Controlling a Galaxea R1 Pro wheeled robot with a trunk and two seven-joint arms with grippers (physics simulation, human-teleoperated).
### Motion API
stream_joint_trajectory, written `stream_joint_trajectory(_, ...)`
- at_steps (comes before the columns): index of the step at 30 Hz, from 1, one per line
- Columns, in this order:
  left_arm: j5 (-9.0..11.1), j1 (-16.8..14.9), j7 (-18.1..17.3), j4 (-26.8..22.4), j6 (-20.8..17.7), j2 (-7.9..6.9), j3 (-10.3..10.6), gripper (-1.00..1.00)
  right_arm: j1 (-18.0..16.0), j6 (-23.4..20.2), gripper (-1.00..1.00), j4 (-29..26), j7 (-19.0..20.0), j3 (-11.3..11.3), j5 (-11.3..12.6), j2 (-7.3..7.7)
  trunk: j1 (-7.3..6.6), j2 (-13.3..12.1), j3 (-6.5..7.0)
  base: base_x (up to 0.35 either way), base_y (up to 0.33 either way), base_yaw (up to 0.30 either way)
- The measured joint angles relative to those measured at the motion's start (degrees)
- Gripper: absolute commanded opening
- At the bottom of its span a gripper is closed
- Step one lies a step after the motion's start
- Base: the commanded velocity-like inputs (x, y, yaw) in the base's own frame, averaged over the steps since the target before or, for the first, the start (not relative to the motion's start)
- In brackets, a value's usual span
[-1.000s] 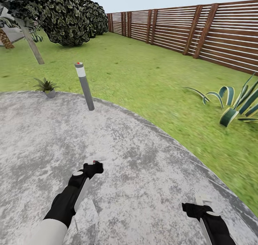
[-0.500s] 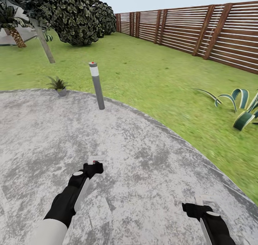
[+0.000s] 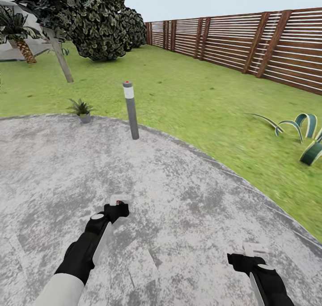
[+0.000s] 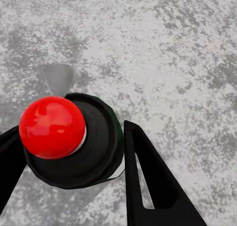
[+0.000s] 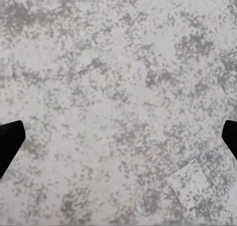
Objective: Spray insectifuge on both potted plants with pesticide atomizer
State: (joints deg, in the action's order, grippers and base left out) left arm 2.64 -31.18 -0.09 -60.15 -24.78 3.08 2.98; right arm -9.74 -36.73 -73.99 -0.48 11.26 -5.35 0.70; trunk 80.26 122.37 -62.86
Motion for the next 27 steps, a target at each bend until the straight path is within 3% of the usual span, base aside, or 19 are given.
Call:
stream_joint_trajectory(3, 0.00, 0.00, 0.00, 0.00, 0.00, 0.00, 0.00, -1.00, 0.00, 0.00, 1.00, 0.00, 0.00, 0.02, 0.00, 0.00, 0.00, 0.00, 0.27, 0.000, 0.314, 0.000)
stream_joint_trajectory(10, 0.00, 0.00, 0.00, 0.00, 0.00, 0.00, 0.00, -1.00, 0.00, 0.00, 1.00, 0.04, 0.25, 6.05, 0.18, -0.05, 0.00, 0.00, 0.43, 0.000, 0.310, 0.000)
stream_joint_trajectory(12, 0.00, 0.00, 0.00, 0.00, 0.00, 0.00, 0.00, -1.00, -0.01, 0.00, 1.00, 0.06, 0.26, 6.58, 0.22, -0.06, 0.00, 0.00, 0.43, 0.010, 0.309, 0.000)
stream_joint_trajectory(27, 0.00, 0.01, 0.00, 0.02, 0.00, 0.00, -0.01, -1.00, 0.00, -0.01, 1.00, 0.00, 0.20, 7.04, -0.14, -0.09, -0.03, 0.00, 0.50, 0.185, 0.288, 0.022)
